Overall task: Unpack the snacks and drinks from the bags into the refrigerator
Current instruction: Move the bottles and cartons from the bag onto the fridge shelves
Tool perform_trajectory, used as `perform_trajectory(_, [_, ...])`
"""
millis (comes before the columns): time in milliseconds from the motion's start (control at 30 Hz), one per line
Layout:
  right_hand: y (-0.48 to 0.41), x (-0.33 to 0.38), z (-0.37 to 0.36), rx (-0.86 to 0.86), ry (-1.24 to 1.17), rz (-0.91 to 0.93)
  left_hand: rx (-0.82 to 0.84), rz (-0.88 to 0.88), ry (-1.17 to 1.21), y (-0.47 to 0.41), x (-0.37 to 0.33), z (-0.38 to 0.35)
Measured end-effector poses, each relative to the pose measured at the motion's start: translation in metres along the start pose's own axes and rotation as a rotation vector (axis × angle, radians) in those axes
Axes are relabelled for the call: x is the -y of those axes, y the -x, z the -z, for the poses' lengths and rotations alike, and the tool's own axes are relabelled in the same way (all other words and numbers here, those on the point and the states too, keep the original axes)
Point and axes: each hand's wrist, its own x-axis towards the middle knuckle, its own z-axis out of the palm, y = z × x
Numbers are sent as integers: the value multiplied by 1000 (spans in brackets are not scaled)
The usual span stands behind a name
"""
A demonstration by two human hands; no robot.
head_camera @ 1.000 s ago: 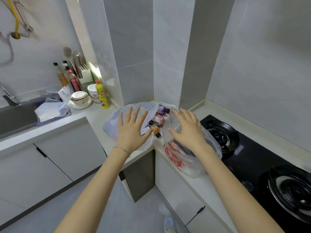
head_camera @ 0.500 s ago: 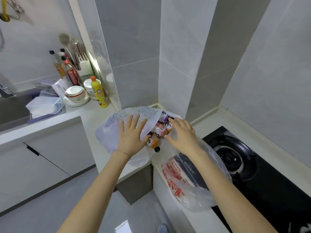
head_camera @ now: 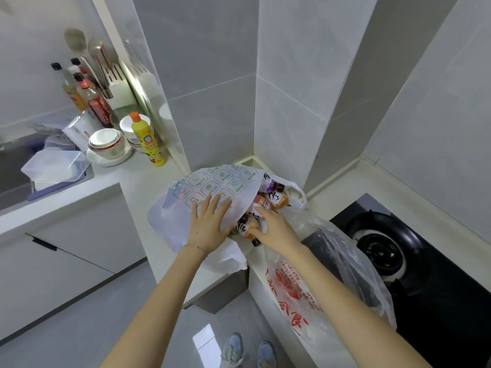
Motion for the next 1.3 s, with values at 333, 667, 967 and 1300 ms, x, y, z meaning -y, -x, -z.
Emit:
perform_trajectory(333, [-46,-1,-30,-37,209,-57,56,-67,-1,-16,9,-17])
perform_trajectory(667, [-64,1,-57,-57,246,-124,104,-67,-17,-26,30,-31])
perform_trajectory(967, [-59,12,-67,-105,27,-164,119,-19,1,-30,42,-31])
perform_trajectory(1300, [-46,28,-53,-168,-279,-195,84,-16,146,-44,38,-14])
